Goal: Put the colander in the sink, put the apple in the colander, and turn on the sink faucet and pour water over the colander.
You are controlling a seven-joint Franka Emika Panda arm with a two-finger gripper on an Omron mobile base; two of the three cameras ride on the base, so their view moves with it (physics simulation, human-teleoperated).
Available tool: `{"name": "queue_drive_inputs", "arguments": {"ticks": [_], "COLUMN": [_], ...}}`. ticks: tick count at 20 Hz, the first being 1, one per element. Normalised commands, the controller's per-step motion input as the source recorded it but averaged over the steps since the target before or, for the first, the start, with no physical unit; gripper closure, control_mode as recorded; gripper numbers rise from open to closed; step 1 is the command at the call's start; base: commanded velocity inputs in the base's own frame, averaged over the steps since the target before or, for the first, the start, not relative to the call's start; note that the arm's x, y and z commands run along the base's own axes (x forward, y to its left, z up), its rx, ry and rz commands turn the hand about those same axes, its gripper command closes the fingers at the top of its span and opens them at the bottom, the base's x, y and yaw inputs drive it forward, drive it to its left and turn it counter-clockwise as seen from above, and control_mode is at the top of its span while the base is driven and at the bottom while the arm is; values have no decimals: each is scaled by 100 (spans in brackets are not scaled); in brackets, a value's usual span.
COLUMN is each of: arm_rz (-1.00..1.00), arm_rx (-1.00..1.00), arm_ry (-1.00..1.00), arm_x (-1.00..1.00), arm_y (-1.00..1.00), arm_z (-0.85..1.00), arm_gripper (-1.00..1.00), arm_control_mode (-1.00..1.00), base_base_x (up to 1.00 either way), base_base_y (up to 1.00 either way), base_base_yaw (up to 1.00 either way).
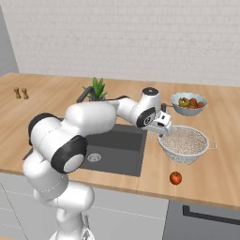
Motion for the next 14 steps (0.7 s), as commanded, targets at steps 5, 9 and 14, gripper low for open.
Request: {"name": "queue_drive_inputs", "arguments": {"ticks": [5,9,14], "arm_rz": [0,0,4], "arm_rx": [0,0,0], "arm_ry": [0,0,0], "arm_x": [6,1,7], "arm_y": [0,-1,-8], "arm_z": [-16,-20,-23], "arm_gripper": [-100,-100,-100], "arm_control_mode": [-100,-100,-100], "base_base_x": [0,0,0], "base_base_y": [0,0,0], "base_base_yaw": [0,0,0]}}
